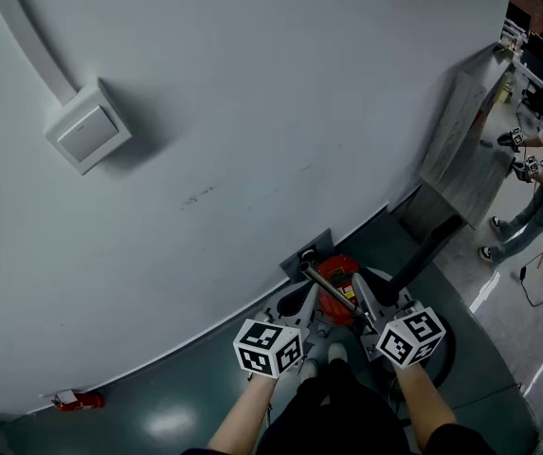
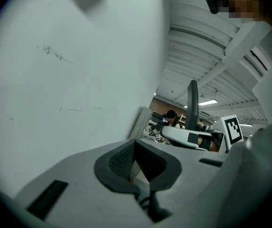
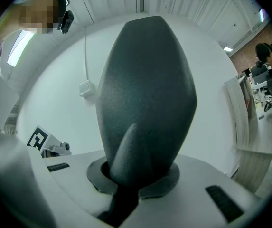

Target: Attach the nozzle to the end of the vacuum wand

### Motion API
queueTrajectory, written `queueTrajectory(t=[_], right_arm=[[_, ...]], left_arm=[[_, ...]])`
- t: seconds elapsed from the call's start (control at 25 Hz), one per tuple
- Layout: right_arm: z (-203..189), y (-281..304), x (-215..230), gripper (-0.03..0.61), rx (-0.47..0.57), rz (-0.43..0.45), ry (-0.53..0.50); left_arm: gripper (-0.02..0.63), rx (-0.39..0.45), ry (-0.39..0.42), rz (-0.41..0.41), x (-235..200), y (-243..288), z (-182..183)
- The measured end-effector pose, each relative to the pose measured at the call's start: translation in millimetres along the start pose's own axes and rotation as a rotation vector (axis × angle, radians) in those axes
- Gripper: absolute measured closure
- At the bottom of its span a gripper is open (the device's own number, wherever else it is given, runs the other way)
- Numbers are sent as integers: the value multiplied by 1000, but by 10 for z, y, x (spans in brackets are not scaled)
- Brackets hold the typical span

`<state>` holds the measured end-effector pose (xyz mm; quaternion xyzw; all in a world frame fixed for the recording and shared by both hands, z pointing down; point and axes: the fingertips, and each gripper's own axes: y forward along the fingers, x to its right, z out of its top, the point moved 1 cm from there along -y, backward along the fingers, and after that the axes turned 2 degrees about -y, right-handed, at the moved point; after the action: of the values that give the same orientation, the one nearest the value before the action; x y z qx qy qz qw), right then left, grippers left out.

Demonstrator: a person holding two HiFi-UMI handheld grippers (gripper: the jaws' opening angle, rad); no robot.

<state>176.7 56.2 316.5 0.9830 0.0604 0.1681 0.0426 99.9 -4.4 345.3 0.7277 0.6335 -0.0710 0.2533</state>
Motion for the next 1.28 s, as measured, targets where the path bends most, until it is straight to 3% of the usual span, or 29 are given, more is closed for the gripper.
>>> queueTrajectory(t=[0.44, 0.8, 1.28], right_arm=[[-39, 373, 274, 529, -27, 97, 25], [-318, 807, 359, 529, -79, 166, 30], [-553, 1113, 327, 529, -118, 206, 5]], left_arm=[[609, 12, -32, 78, -225, 226, -39], [609, 13, -141, 127, -584, 326, -491], [609, -14, -195, 148, -884, 438, -833]])
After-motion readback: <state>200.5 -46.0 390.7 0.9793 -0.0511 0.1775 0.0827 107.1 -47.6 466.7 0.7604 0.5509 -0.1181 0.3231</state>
